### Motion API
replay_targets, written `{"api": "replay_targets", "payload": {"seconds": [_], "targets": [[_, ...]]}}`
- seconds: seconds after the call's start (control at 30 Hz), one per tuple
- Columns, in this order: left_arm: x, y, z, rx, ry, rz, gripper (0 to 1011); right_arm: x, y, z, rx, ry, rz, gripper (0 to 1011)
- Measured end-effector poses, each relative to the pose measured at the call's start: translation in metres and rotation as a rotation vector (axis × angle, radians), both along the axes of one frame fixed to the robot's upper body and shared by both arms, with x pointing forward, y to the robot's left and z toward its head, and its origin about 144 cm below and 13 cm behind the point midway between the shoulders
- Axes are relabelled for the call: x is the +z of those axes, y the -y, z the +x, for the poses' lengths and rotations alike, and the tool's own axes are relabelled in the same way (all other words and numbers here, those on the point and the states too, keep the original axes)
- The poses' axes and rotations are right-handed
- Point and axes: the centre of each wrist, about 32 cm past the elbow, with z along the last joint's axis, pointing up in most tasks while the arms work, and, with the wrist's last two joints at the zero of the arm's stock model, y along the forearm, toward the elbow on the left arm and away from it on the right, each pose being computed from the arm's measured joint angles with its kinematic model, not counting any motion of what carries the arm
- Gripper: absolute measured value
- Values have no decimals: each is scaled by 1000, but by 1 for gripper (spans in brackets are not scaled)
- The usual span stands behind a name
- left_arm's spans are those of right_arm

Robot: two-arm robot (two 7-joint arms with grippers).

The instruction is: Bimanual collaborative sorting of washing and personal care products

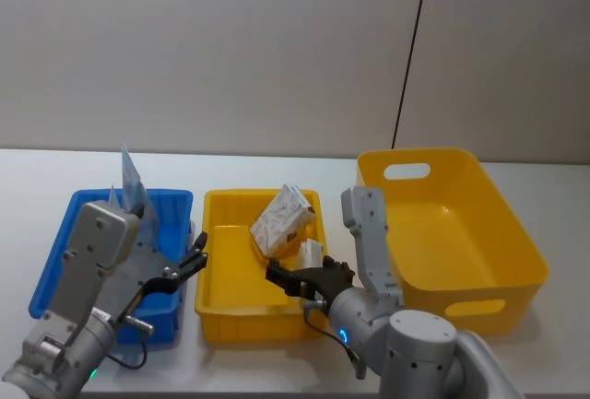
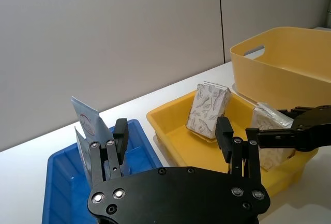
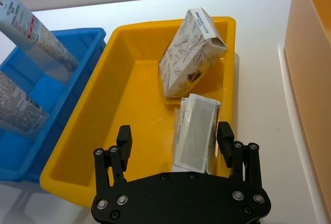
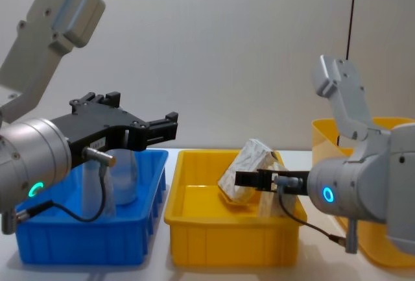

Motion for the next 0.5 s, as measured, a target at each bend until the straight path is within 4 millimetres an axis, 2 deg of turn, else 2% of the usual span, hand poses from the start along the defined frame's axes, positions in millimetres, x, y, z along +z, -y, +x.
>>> {"api": "replay_targets", "payload": {"seconds": [0.4, 0.5], "targets": [[0, 0, 0, 0, 0, 0, 1001, 0, -3, 9, 3, -23, -4, 1004], [0, 0, 0, 0, 0, 0, 1001, -1, -4, 10, 4, -28, -5, 963]]}}
